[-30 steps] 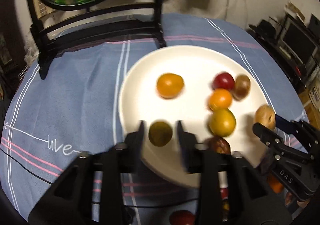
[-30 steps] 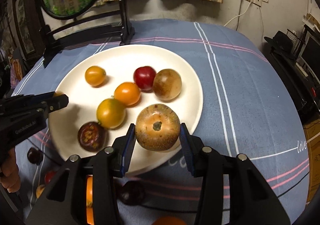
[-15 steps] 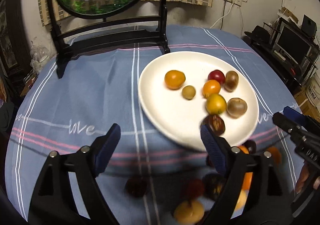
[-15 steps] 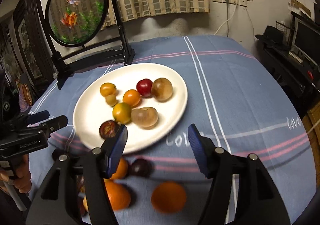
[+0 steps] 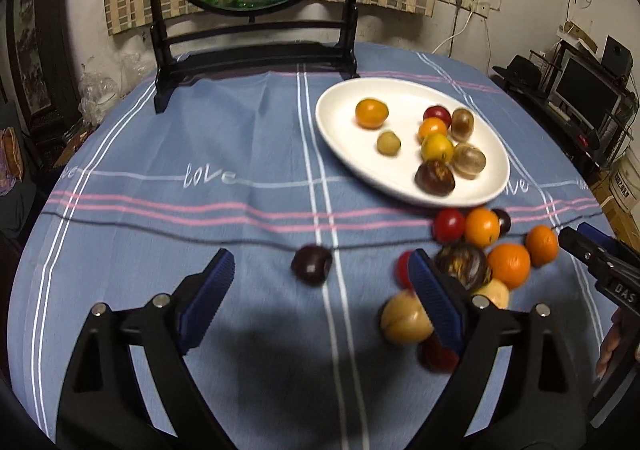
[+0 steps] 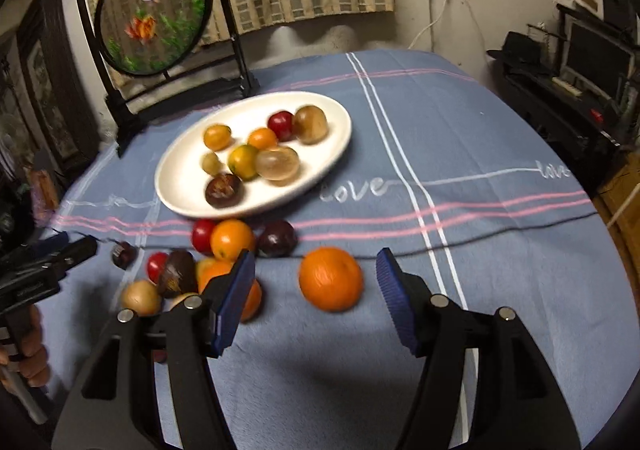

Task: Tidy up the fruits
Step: 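Move both open tools back toward the fruit cluster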

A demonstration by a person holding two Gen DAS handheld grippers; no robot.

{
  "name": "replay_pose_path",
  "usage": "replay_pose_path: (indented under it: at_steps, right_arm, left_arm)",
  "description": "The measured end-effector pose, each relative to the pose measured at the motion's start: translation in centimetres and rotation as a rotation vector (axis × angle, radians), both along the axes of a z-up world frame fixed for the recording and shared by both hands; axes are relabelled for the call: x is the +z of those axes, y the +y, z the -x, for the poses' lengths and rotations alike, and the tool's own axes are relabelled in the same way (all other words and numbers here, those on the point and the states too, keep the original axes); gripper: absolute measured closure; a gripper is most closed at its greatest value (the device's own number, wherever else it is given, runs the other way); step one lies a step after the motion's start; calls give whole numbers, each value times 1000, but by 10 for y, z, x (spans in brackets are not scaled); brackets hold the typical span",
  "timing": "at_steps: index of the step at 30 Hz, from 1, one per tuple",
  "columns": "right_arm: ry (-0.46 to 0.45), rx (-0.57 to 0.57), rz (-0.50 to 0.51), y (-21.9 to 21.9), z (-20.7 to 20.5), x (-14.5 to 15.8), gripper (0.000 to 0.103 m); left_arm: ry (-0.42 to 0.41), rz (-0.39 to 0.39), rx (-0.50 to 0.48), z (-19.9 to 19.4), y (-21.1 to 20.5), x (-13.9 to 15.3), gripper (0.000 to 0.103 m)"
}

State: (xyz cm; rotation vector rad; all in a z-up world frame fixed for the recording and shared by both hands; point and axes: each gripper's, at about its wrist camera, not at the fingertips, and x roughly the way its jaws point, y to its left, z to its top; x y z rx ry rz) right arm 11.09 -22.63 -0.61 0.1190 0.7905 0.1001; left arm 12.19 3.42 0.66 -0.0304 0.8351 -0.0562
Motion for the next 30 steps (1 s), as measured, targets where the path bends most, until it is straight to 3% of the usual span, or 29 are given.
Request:
replay_pose_path:
  at_steps: [8,15,18,27,30]
  right_arm:
    - [-60,-1,32,11,15,-13,39]
    - [-68,16,-39,3,15,-13,39]
    - [-52,37,-82,4,14,-14,39]
    - [-70,118,4,25,22,-13,39]
    - [-58,117,5,25,21,-14,39]
  left_arm:
    - [21,-7,4,9,2,-18,12]
    - [41,-18,31,-8,6,-28,12]
    - [77,29,42,-15,13,-35,12]
    - [109,-13,52,-24,12,-51,13]
    - [146,-54,61,-30,11,-55,24]
